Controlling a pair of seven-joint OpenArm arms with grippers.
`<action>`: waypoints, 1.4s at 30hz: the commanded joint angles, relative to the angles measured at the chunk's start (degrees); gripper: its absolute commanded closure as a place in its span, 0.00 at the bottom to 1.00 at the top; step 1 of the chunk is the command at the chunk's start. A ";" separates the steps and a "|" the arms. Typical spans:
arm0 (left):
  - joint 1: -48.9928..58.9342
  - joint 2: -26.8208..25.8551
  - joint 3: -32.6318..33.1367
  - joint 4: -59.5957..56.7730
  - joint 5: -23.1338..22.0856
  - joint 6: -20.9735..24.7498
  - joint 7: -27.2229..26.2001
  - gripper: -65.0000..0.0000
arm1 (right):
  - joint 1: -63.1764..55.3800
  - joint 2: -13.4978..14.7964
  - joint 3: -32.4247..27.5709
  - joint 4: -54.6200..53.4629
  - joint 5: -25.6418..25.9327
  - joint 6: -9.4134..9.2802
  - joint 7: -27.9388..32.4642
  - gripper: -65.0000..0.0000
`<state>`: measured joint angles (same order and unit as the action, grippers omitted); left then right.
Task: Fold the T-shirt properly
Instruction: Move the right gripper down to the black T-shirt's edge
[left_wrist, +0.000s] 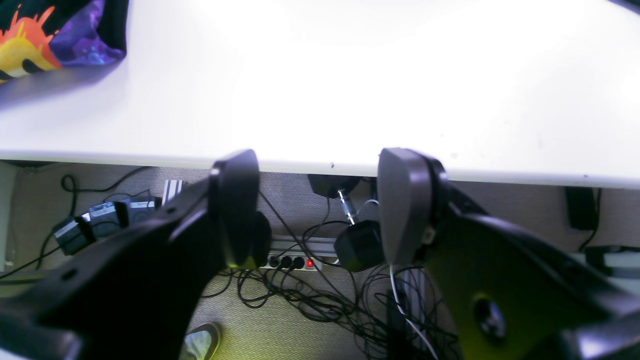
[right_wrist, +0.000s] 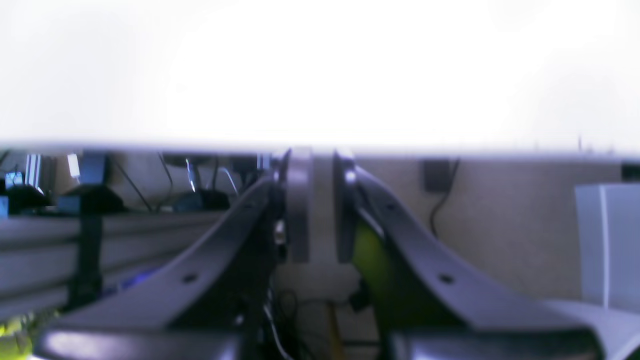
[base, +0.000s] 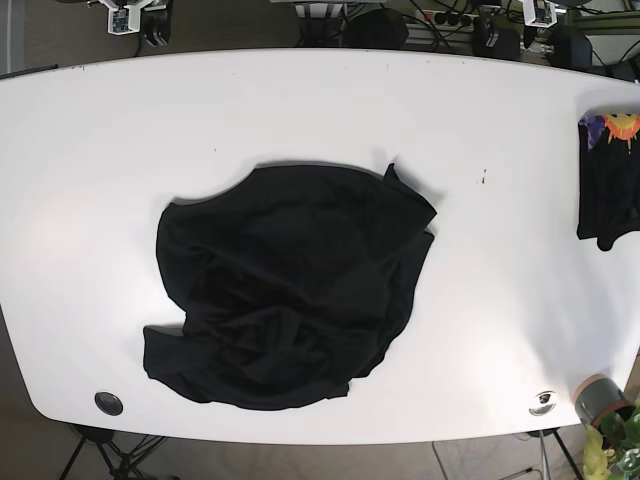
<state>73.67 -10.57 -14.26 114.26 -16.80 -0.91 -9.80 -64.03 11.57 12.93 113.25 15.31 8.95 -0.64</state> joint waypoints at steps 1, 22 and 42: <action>1.33 -0.03 -0.38 0.78 -0.13 0.07 -1.05 0.45 | 0.25 0.16 0.04 1.52 0.21 0.41 1.22 0.90; 0.49 -0.47 0.06 0.60 -0.13 0.07 -0.79 0.22 | 13.79 -2.56 -12.53 2.40 0.21 0.15 -3.18 0.33; -1.98 -2.14 0.86 0.51 -0.13 0.07 -0.70 0.22 | 34.54 -7.49 -7.52 0.29 23.15 -0.12 -32.89 0.29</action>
<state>70.43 -12.64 -13.21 114.04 -16.80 -0.89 -9.06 -30.72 4.80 4.71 113.21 37.30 8.29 -33.04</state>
